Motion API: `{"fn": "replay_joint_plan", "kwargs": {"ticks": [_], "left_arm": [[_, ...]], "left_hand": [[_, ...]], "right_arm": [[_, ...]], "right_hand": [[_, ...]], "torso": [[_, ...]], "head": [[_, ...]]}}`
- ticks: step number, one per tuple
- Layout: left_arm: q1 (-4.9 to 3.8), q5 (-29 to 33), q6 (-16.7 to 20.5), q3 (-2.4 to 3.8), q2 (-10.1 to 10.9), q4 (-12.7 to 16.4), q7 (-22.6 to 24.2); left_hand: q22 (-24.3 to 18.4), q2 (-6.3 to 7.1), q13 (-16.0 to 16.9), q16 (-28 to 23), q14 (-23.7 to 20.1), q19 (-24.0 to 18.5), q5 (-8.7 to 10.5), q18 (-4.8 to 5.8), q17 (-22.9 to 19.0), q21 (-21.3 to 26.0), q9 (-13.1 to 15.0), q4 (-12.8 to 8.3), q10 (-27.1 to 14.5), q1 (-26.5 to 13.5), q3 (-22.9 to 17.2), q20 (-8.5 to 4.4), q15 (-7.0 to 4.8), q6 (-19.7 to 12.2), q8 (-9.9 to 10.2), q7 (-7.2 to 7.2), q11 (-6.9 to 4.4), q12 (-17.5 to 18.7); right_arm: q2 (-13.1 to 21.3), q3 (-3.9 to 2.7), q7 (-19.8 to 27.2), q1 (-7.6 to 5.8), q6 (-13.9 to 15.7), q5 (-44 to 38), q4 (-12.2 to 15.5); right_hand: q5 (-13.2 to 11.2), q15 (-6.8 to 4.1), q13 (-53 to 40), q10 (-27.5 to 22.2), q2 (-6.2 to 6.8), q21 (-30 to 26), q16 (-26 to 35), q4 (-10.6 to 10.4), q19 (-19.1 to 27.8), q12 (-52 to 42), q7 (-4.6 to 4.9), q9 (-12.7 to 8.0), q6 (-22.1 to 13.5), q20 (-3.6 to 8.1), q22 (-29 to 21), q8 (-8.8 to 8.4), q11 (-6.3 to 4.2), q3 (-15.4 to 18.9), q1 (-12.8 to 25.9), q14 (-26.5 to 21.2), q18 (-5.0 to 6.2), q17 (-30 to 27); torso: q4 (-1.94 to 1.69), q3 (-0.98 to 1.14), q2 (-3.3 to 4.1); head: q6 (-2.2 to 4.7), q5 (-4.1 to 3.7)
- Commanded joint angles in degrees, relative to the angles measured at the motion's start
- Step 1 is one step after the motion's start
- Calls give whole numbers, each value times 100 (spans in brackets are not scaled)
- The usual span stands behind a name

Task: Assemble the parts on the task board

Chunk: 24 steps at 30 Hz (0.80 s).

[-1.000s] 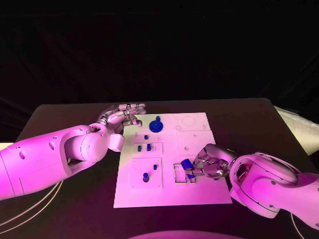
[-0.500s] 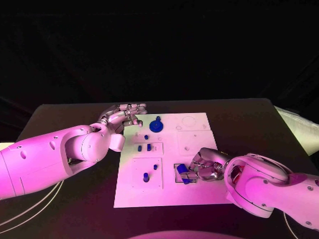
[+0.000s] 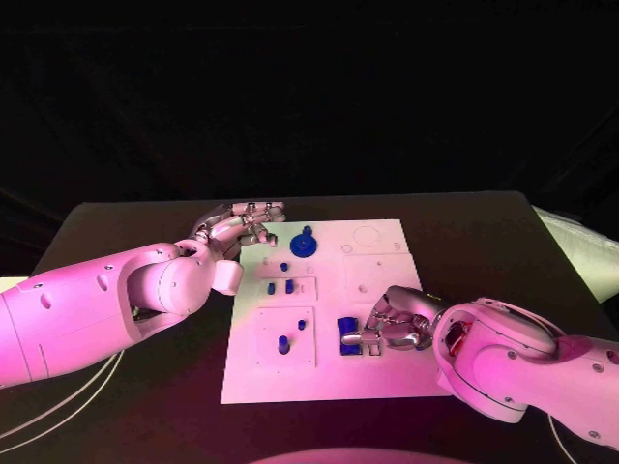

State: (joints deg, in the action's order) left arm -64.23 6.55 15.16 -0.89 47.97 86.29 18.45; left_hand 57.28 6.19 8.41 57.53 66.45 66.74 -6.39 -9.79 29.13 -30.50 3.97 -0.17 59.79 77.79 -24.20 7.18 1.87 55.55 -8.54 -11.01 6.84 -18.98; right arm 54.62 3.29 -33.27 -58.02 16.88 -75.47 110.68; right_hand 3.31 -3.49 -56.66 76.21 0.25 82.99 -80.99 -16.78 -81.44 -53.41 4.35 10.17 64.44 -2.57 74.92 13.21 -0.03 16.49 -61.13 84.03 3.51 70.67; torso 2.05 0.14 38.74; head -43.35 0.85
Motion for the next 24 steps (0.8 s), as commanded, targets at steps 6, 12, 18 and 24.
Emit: {"fn": "replay_joint_plan", "kwargs": {"ticks": [6,12,18,24], "left_arm": [[0,-20,-103,3,-3,7,26],[1,-20,-108,3,-4,9,27],[1,-20,-108,3,1,12,26],[1,-20,-106,3,9,13,27]], "left_hand": [[-6,-71,7,31,-23,1,-25,-61,-6,13,1,-22,-41,1,20,35,-2,-35,-34,-13,-18,-20],[-6,-71,7,31,-23,1,-25,-61,-6,13,1,-22,-41,1,20,35,-2,-35,-34,-13,-18,-20],[-6,-71,7,31,-23,1,-25,-61,-6,13,1,-22,-41,1,20,35,-2,-35,-34,-13,-18,-20],[-6,-71,7,31,-23,1,-25,-61,-6,13,1,-22,-41,1,20,35,-2,-35,-34,-13,-18,-20]], "right_arm": [[20,0,80,7,-48,-281,34],[-11,0,53,10,-105,-495,13],[18,0,40,11,-8,-644,2],[319,-4,245,-20,192,-462,186]], "right_hand": [[351,-38,-8,-15,-112,-29,13,189,38,88,-6,66,-49,-6,74,-28,-6,-363,-551,286,-21,-8],[627,-85,-139,41,-372,-22,-5,818,23,11,-58,126,2,27,97,7,-64,-799,-1718,293,-25,27],[570,-96,-172,62,-397,-22,-20,955,21,3,-67,142,17,45,100,12,-76,-890,-1922,298,-26,57],[775,-44,-112,24,-369,-51,-28,797,52,120,25,102,-167,19,53,-121,-3,-809,-1688,297,-18,78]], "torso": [[0,2,-2],[0,-2,-1],[-2,-2,1],[7,1,-6]], "head": [[0,2],[1,-10],[6,-24],[12,-45]]}}
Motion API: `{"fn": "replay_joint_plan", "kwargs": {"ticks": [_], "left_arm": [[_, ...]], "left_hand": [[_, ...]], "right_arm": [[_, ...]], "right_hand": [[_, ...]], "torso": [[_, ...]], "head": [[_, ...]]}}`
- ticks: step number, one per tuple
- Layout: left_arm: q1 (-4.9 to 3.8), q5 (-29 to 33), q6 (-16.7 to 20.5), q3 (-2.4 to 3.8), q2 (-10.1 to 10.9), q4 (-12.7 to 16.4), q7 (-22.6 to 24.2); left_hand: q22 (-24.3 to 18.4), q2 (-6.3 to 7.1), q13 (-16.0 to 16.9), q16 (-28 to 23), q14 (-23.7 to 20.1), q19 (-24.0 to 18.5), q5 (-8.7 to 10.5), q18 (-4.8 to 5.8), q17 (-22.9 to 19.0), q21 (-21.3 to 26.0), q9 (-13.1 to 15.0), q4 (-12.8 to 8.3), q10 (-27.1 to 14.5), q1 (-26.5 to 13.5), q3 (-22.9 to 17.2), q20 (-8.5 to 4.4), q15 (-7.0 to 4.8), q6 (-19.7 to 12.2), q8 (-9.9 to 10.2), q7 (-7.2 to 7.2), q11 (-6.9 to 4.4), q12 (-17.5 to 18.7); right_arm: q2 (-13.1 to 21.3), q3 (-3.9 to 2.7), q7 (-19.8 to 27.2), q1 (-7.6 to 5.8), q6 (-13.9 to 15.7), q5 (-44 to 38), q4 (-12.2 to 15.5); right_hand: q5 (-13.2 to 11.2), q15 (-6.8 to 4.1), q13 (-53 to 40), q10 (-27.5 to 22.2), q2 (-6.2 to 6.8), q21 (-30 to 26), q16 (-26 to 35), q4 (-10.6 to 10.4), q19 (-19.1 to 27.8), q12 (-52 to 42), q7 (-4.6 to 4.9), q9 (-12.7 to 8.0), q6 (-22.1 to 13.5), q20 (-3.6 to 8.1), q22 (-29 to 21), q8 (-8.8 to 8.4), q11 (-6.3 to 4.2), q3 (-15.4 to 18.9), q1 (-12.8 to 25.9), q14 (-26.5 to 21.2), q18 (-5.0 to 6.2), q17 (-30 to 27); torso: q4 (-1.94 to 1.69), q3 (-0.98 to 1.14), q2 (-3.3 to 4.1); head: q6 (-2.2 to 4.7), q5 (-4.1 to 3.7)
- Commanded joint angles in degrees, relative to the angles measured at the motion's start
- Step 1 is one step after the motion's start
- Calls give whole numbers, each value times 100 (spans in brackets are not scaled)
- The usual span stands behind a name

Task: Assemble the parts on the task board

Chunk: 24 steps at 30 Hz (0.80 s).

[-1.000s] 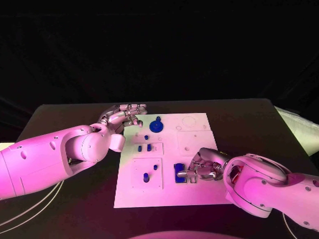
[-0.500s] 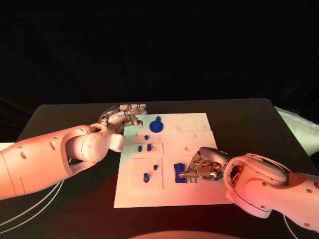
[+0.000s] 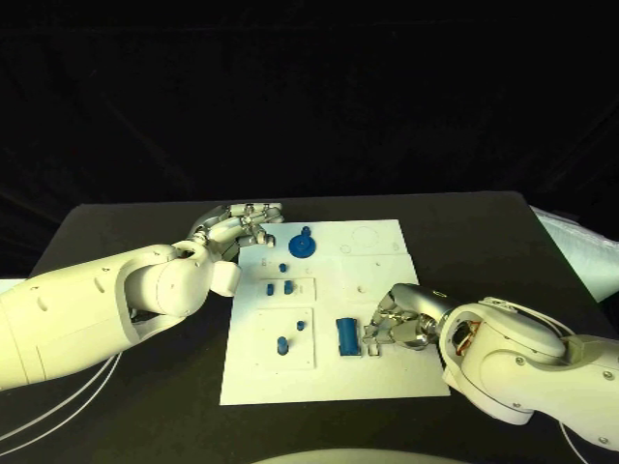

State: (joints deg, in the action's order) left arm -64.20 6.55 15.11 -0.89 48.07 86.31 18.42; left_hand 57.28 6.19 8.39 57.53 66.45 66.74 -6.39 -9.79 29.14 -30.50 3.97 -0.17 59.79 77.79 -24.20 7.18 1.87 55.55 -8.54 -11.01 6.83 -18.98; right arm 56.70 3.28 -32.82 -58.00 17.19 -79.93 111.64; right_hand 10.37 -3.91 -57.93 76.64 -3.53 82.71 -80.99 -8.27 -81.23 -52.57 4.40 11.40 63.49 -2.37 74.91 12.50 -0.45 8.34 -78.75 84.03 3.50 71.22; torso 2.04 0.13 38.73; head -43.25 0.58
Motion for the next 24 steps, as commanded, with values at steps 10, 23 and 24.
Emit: {"fn": "replay_joint_plan", "kwargs": {"ticks": [10,23,24], "left_arm": [[-1,-20,-105,3,2,19,31],[2,-20,-131,3,-9,33,24],[2,-20,-131,3,-9,33,24]], "left_hand": [[-6,-72,9,34,-25,1,-25,-61,-9,15,1,-24,-49,1,21,35,-2,-39,-40,-13,-17,-31],[-7,-74,11,37,-28,1,-26,-61,-12,16,1,-26,-56,2,21,36,-2,-42,-45,-13,-17,-41],[-7,-74,11,37,-28,1,-26,-61,-12,16,1,-26,-56,2,21,36,-2,-42,-45,-13,-17,-41]], "right_arm": [[959,-6,196,-337,9,-59,353],[1202,31,-29,-357,-555,-767,206],[1195,33,-32,-351,-586,-778,198]], "right_hand": [[292,36,44,-54,4,-26,-76,-129,31,122,65,-44,-150,-41,57,-150,79,5,122,311,-18,121],[335,59,221,-155,63,-90,6,-362,101,395,77,-43,-103,-72,-44,-203,100,85,331,272,6,-23],[331,58,222,-154,78,-92,7,-373,102,399,75,-42,-97,-72,-46,-204,100,94,339,272,7,-23]], "torso": [[16,-1,-2],[36,26,-1],[36,30,-1]], "head": [[45,-155],[50,-222],[50,-218]]}}
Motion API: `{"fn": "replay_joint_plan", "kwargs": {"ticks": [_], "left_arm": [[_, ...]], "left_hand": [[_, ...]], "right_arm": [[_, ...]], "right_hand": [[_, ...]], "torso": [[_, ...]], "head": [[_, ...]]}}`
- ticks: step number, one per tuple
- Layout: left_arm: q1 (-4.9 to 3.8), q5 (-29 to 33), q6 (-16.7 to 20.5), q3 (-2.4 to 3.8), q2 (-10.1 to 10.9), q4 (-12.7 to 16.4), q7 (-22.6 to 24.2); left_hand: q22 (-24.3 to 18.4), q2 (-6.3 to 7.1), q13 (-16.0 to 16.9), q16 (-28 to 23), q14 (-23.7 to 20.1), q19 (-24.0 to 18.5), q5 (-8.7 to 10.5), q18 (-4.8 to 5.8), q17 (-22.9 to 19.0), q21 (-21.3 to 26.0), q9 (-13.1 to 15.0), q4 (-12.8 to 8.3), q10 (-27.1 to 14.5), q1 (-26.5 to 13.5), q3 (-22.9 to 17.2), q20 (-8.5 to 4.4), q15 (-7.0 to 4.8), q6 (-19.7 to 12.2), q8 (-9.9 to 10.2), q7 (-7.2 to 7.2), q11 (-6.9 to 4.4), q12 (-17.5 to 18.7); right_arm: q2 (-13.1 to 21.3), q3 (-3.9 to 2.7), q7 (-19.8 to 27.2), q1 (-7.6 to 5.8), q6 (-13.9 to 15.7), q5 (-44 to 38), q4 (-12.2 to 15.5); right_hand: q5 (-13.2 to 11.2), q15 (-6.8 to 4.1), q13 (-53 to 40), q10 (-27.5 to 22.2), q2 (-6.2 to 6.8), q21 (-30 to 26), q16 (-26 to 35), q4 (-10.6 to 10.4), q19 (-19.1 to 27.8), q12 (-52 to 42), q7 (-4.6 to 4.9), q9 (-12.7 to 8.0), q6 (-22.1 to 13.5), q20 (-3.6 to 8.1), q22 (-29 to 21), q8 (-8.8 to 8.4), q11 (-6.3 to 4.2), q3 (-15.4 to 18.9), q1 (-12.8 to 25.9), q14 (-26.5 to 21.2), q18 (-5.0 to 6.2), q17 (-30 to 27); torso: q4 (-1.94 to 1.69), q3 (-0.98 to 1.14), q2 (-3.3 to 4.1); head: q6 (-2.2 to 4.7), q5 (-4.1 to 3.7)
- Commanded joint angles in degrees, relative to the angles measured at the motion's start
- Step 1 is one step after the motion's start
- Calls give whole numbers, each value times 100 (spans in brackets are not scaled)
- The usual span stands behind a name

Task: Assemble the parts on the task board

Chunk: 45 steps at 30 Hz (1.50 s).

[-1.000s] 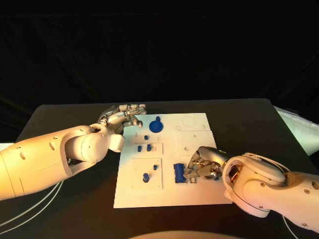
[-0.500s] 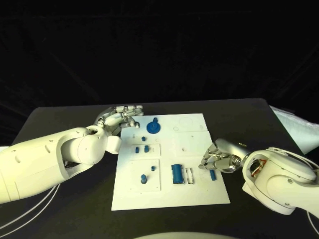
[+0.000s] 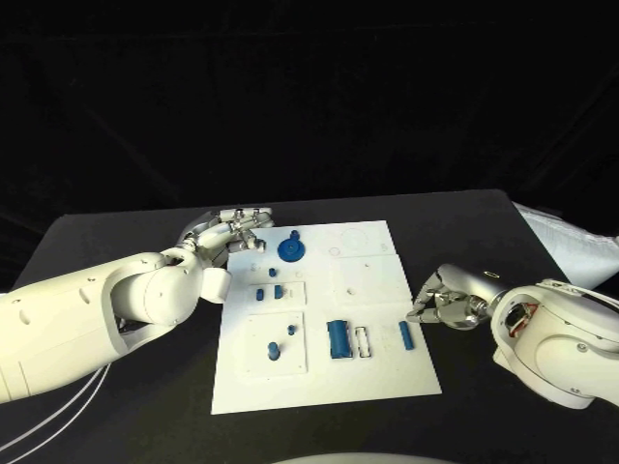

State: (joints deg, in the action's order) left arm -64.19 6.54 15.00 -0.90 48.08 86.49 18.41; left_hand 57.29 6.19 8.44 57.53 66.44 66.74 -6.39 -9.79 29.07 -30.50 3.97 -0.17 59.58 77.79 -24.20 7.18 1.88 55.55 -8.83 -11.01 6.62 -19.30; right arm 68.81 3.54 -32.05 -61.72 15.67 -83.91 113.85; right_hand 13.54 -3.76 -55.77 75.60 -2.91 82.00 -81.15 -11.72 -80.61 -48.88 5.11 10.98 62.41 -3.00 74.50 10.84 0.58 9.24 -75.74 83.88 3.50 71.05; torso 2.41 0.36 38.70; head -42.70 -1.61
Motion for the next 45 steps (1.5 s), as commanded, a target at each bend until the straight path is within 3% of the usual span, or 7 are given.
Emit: {"fn": "replay_joint_plan", "kwargs": {"ticks": [1,7,21,28,35,39,45], "left_arm": [[2,-20,-118,3,-9,13,24],[7,-20,-126,3,-10,8,25],[28,-20,-131,3,-2,-3,22],[31,-20,-129,3,6,-5,19],[33,-20,-134,3,10,-5,16],[34,-20,-135,3,12,-3,15],[39,-32,-137,3,16,-3,11]], "left_hand": [[-7,-74,5,37,-27,1,-26,-61,-5,16,1,-26,-35,2,21,36,-3,-42,-16,-13,4,-9],[-7,-74,5,37,-27,1,-26,-61,-5,16,1,-26,-35,2,21,36,-3,-42,-16,-13,4,-9],[-7,-74,5,37,-27,1,-26,-61,-5,16,1,-26,-35,2,21,36,-3,-42,-16,-13,4,-9],[-7,-74,5,37,-27,1,-26,-61,-5,16,1,-26,-35,2,21,36,-3,-42,-16,-13,4,-9],[-7,-74,5,37,-27,1,-26,-61,-5,16,1,-26,-35,2,21,36,-3,-42,-16,-13,4,-9],[-7,-74,5,37,-27,1,-26,-61,-5,16,1,-26,-35,2,21,36,-3,-42,-16,-13,4,-9],[-7,-74,5,37,-27,1,-26,-61,-5,16,1,-26,-35,2,21,36,-3,-42,-16,-13,4,-9]], "right_arm": [[-34,11,-113,35,-489,-397,-38],[-175,21,-123,129,-629,-435,-127],[-462,24,-142,271,-715,-666,-332],[-535,24,-160,308,-939,-874,-404],[-678,25,-167,373,-1284,-1675,-485],[-788,25,-163,440,-1412,-2031,-538],[-904,25,-164,504,-1517,-2211,-601]], "right_hand": [[10,44,6,-48,45,-23,25,-49,41,35,2,3,20,-11,-7,-40,-5,23,56,286,8,-5],[139,43,0,-44,153,-44,43,-140,58,58,0,12,37,-12,-33,-63,-6,115,107,282,14,-28],[168,43,10,-51,157,-54,54,-146,68,78,-3,15,45,-12,-49,-66,-7,121,91,279,17,-45],[195,31,-1,-54,140,-64,61,-69,72,96,-14,30,78,-5,-55,-76,-21,82,-122,280,19,-45],[105,17,-29,-40,131,-63,62,54,63,92,-29,45,119,7,-43,-84,-38,34,-359,283,16,-36],[-141,14,-56,-21,126,-57,60,96,51,80,-32,55,144,14,-24,-95,-41,20,-462,287,11,-23],[-160,12,-58,-19,109,-60,60,100,53,84,-34,57,151,14,-27,-97,-43,8,-484,287,12,-21]], "torso": [[-2,8,2],[-6,2,2],[-4,0,2],[-3,-3,1],[-3,-1,-1],[-6,0,-1],[-4,-7,-3]], "head": [[-6,2],[-8,17],[-37,44],[-57,58],[-69,69],[-70,76],[-70,73]]}}
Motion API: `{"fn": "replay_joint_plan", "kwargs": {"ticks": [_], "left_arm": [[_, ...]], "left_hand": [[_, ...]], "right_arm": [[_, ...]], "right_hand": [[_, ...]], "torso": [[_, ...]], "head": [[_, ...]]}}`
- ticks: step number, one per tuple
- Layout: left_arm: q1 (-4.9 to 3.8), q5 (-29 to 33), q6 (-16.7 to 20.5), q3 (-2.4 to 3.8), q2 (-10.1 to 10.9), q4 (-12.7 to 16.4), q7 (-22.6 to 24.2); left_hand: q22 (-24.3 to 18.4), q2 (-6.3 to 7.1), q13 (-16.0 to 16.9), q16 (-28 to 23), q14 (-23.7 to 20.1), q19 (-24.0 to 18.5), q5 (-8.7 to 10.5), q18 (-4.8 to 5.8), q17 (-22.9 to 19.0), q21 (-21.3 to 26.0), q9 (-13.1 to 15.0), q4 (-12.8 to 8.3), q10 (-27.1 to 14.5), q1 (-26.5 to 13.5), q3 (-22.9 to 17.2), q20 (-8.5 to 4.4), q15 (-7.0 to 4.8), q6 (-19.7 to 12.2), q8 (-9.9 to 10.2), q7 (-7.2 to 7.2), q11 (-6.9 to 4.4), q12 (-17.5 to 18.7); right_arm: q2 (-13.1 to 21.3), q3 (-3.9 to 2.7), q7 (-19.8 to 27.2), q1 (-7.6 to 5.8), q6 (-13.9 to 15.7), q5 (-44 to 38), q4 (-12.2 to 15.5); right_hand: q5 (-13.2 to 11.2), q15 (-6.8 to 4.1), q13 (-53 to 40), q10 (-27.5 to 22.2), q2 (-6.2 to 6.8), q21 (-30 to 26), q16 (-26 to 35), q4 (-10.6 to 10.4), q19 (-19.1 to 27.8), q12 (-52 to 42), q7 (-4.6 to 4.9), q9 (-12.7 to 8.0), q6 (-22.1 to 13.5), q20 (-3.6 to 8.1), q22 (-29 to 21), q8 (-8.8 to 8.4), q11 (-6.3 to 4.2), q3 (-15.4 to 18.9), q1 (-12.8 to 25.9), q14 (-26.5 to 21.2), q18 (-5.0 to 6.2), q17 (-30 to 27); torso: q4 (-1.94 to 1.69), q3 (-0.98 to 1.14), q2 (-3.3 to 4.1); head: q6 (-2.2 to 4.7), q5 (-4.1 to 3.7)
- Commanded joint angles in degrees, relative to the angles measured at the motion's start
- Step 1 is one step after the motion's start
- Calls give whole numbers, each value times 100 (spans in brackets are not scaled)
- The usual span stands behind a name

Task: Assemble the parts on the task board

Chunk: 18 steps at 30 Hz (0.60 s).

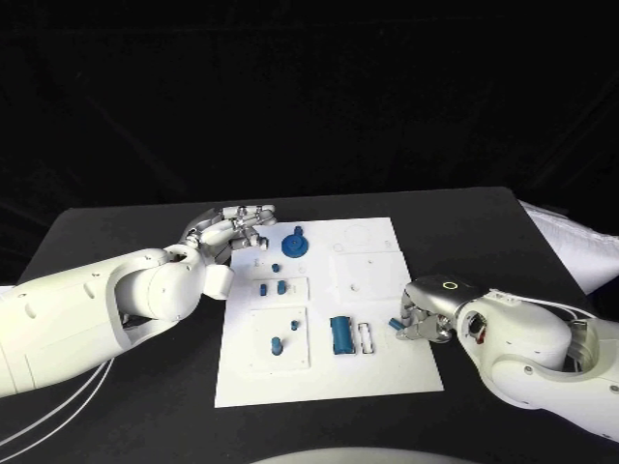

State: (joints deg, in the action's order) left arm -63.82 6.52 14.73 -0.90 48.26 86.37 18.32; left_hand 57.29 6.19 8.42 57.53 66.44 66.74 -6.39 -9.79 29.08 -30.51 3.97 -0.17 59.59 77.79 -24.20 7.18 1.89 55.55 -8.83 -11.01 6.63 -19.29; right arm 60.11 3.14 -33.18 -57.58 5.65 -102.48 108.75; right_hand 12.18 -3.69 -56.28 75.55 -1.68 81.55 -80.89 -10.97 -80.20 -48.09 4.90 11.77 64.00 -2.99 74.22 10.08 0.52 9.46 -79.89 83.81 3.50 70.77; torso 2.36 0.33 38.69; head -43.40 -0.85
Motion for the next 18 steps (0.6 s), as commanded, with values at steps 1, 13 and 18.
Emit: {"fn": "replay_joint_plan", "kwargs": {"ticks": [1,13,18], "left_arm": [[3,-30,-111,3,-1,9,20],[5,-34,-113,3,1,16,15],[5,-34,-115,3,4,20,13]], "left_hand": [[-7,-74,8,37,-27,1,-26,-61,-6,16,1,-26,-36,2,21,36,-3,-42,-17,-13,4,-9],[-7,-74,8,37,-27,1,-26,-61,-6,16,1,-26,-36,2,21,36,-3,-42,-17,-13,4,-9],[-7,-74,8,37,-27,1,-26,-61,-6,16,1,-26,-36,2,21,36,-3,-42,-17,-13,4,-9]], "right_arm": [[-41,65,-53,93,-526,-361,-96],[-175,66,-68,133,-693,-384,-223],[-169,66,-82,139,-417,-300,-201]], "right_hand": [[-24,5,-5,-15,-18,-14,35,26,10,8,-14,-22,-7,14,3,-22,-38,-17,-75,293,11,5],[73,-17,-6,-18,-145,-15,34,128,6,43,-40,-13,21,30,9,-42,-63,-178,-329,296,11,18],[-3,-34,-11,4,-289,-7,28,179,-8,55,-60,-7,50,49,26,-54,-83,-383,-484,300,7,36]], "torso": [[1,-4,-2],[1,-6,-4],[2,-6,-4]], "head": [[-1,-3],[3,-7],[4,-6]]}}
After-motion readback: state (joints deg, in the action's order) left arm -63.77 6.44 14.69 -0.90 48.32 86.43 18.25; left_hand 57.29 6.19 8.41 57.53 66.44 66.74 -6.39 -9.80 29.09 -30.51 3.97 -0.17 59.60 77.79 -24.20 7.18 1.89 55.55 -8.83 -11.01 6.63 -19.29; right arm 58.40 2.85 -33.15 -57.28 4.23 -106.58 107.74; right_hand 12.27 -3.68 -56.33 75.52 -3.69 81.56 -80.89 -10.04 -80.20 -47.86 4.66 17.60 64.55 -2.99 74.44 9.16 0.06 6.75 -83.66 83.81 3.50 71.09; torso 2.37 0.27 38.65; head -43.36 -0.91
